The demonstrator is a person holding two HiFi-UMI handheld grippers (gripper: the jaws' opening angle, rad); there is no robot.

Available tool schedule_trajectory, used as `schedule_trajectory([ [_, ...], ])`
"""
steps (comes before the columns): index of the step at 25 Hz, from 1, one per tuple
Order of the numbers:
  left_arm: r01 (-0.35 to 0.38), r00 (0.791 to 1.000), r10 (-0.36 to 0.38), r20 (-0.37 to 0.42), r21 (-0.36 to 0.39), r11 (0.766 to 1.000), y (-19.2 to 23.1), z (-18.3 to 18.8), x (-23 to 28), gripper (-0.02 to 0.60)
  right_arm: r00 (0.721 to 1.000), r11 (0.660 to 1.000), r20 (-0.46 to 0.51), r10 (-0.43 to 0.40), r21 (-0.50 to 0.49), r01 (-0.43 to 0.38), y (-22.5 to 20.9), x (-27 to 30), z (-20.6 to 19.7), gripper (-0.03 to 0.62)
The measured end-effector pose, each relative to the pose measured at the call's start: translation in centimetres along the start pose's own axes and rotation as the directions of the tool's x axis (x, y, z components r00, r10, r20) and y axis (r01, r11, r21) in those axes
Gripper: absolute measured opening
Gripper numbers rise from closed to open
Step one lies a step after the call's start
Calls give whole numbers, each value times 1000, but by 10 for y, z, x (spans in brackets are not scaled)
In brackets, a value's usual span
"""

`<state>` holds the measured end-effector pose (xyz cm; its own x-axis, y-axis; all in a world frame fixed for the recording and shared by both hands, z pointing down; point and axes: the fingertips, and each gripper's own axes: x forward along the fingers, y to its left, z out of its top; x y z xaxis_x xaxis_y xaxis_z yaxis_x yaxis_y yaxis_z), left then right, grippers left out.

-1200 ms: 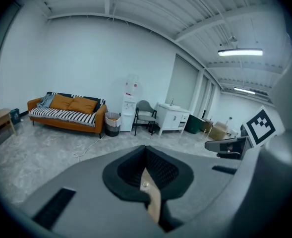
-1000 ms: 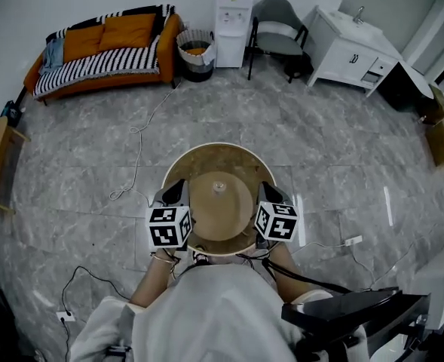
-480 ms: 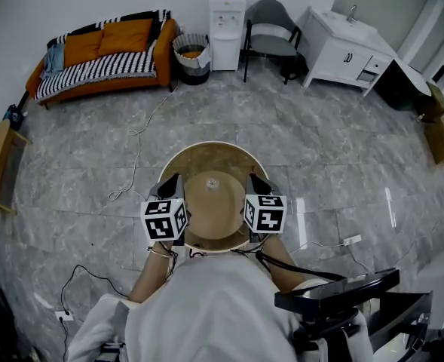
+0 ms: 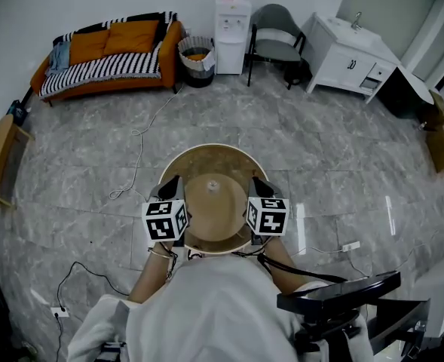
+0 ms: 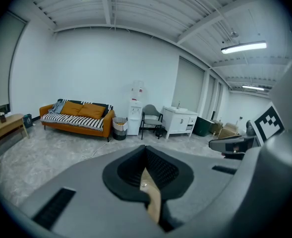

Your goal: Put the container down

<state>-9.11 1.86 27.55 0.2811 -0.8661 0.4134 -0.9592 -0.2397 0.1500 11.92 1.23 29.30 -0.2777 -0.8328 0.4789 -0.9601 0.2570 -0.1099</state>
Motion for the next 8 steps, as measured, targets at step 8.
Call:
schedule_trajectory([
  [8, -5, 1000, 5, -10, 8, 1000, 0, 2, 7, 8, 1000, 1000, -14, 7, -1, -7, -3, 6, 3, 23],
])
